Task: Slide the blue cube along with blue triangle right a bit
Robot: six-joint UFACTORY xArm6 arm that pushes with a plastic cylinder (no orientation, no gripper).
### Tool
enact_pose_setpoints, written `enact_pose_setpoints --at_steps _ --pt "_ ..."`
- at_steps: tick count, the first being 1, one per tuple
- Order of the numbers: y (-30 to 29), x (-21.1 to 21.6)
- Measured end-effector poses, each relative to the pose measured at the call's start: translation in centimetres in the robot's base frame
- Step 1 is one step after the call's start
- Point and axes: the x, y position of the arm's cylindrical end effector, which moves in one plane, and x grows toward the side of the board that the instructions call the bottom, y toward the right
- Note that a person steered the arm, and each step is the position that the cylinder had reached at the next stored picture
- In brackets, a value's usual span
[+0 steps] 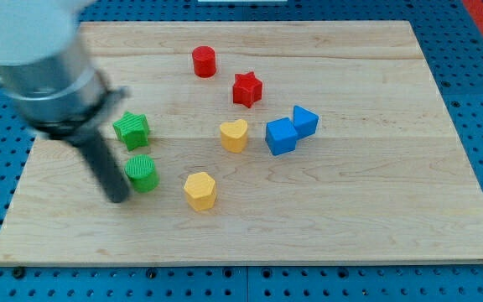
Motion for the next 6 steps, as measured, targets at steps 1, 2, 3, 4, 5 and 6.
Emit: enact_pose_setpoints --at_steps 1,2,3,4,5,6 --pt "8.8 -0.4" --pt "11.8 -1.0" --pt "11.3 -2.9" --pt "15.1 -6.8" --pt "21.5 -6.5" --pt "24.0 -5.1"
